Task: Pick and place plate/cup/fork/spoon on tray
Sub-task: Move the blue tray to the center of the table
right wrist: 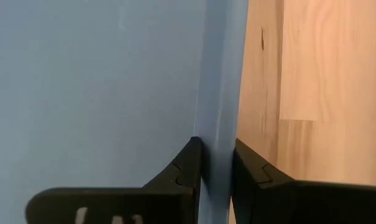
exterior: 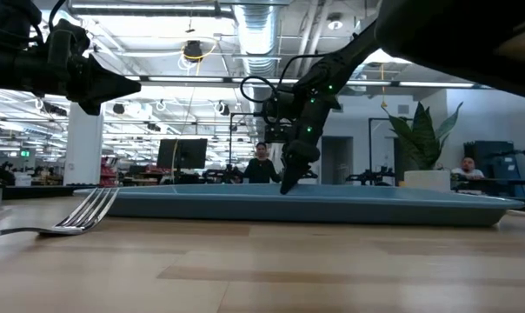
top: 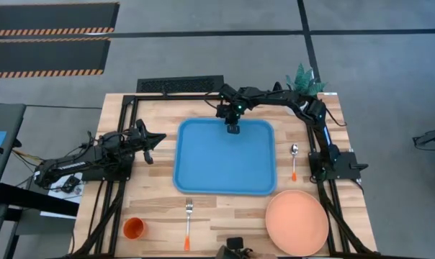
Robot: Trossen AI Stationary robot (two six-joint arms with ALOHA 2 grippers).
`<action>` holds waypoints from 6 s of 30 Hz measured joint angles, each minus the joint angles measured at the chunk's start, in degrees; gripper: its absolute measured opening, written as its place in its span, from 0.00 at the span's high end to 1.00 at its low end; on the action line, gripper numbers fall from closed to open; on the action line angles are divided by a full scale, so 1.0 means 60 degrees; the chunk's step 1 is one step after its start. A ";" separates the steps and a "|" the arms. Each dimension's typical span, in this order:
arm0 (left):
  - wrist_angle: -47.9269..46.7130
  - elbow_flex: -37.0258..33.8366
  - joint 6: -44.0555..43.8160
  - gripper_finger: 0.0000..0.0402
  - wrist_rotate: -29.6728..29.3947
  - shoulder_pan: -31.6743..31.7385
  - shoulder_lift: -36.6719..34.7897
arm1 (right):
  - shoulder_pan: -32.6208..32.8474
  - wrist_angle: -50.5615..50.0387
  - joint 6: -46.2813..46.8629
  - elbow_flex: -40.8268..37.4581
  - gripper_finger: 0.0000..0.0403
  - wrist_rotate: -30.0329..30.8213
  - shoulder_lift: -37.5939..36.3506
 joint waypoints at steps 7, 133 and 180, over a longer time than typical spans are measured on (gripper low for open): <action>0.0003 -0.0002 0.0000 1.00 0.0000 0.0000 0.0000 | -0.0004 0.0000 -0.0001 0.0000 0.83 -0.0009 0.0000; 0.0000 -0.0003 0.0000 1.00 0.0004 0.0000 0.0004 | 0.0357 0.0203 1.0854 -0.7766 0.98 0.2267 -0.6120; 0.0001 -0.0003 0.0000 1.00 0.0003 0.0000 0.0002 | 0.0790 0.0107 1.2340 -0.7675 0.98 0.2097 -0.6262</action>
